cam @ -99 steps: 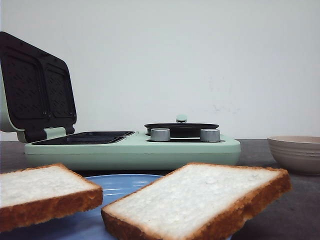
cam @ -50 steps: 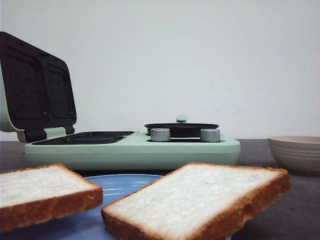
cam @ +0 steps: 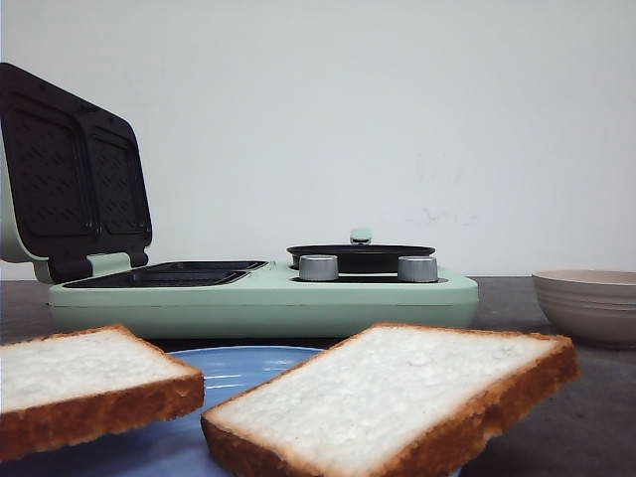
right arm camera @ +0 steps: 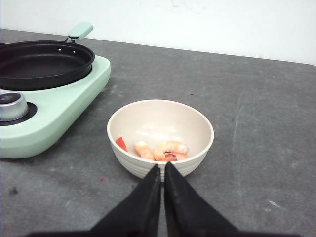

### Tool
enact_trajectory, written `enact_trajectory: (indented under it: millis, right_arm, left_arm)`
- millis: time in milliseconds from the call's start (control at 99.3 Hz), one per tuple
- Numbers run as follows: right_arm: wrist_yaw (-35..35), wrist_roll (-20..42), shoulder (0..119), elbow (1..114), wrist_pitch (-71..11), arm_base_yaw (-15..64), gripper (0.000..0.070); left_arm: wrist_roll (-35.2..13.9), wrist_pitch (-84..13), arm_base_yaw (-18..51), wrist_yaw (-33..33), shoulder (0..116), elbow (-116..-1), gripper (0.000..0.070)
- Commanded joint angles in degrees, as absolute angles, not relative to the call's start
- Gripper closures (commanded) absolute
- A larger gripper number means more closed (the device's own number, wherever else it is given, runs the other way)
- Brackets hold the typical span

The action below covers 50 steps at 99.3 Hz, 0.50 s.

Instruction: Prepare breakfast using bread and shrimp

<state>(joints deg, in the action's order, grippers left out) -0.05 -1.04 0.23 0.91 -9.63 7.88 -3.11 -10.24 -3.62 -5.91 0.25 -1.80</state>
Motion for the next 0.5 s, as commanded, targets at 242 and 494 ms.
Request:
enact_trajectory:
  millis: [242,494]
  right_arm:
    - [-0.6,13.02,0.21,0.99,-9.1,8.01,0.07]
    - [-4.05,20.71,1.15,9.28,-15.16,7.99,0.07]
  left_arm:
    - [-19.11,-10.31,-3.73,-6.02,0.25,-0.91,0.07]
    - [-30.72,-11.2,-3.68,-9.76,0.82,-7.03,0.069]
